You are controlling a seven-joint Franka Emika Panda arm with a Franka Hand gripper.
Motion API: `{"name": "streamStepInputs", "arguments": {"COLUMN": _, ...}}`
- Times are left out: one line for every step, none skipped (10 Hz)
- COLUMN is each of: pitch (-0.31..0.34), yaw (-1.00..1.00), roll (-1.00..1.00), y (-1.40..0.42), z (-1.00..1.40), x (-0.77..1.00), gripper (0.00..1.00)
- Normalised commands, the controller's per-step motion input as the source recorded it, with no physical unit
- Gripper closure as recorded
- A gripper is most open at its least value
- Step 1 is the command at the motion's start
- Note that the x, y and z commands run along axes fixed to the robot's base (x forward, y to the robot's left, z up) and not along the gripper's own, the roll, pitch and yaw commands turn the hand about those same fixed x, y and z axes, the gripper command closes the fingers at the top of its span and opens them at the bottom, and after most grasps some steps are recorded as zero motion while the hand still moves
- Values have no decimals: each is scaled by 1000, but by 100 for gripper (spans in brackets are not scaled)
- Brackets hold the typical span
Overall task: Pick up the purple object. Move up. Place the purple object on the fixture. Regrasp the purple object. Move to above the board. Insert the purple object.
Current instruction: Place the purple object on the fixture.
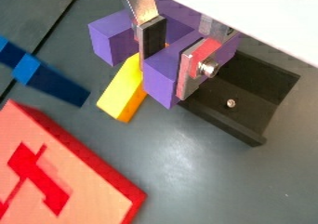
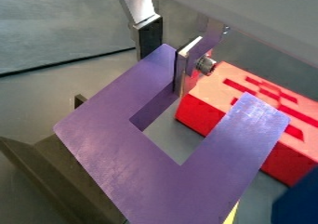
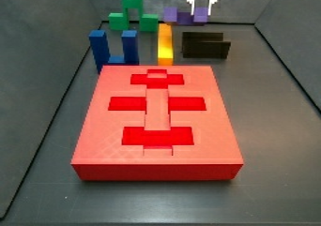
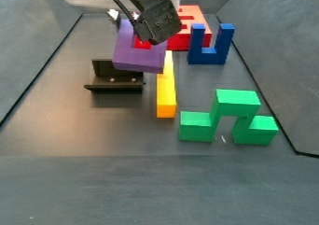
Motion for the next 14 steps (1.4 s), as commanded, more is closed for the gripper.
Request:
{"name": "streamStepInputs", "arguments": {"pitch": 91, "yaw": 0, "roll": -74, "y": 0, "z": -37, "x": 400, "gripper": 100}}
{"name": "streamStepInputs", "arguments": {"pitch": 3, "yaw": 11, "roll": 0, "y": 0, "z": 0, "x": 20, "gripper": 100}}
{"name": "streamStepInputs", "arguments": {"pitch": 231, "yaw": 97, "roll": -163, "y": 0, "z": -129, "x": 811, "gripper": 100}}
{"name": "streamStepInputs", "arguments": {"pitch": 174, "yaw": 86, "roll": -283, "y": 0, "z": -137, "x": 1000, "gripper": 100}}
{"name": "streamStepInputs", "arguments": {"pitch": 166, "yaw": 71, "roll": -277, "y": -20, "z": -123, "x": 1000, "gripper": 100}}
{"name": "streamStepInputs", "arguments": {"pitch": 166, "yaw": 60, "roll": -291, "y": -29, "z": -131, "x": 1000, "gripper": 100}}
{"name": "streamStepInputs", "arguments": {"pitch": 169, "yaw": 34, "roll": -331, "y": -14, "z": -137, "x": 1000, "gripper": 100}}
{"name": "streamStepInputs", "arguments": {"pitch": 137, "yaw": 0, "roll": -354, "y": -17, "z": -114, "x": 1000, "gripper": 100}}
{"name": "streamStepInputs", "arguments": {"pitch": 77, "yaw": 0, "roll": -357, "y": 0, "z": -74, "x": 1000, "gripper": 100}}
{"name": "streamStepInputs", "arguments": {"pitch": 49, "yaw": 0, "roll": -360, "y": 0, "z": -57, "x": 1000, "gripper": 100}}
{"name": "streamStepInputs", "arguments": {"pitch": 0, "yaw": 0, "roll": -323, "y": -3, "z": -9, "x": 1000, "gripper": 100}}
{"name": "streamStepInputs", "arguments": {"pitch": -14, "yaw": 0, "roll": -211, "y": 0, "z": 0, "x": 1000, "gripper": 100}}
{"name": "streamStepInputs", "arguments": {"pitch": -11, "yaw": 0, "roll": -194, "y": 0, "z": 0, "x": 1000, "gripper": 100}}
{"name": "streamStepInputs", "arguments": {"pitch": 0, "yaw": 0, "roll": -177, "y": 80, "z": 0, "x": 1000, "gripper": 100}}
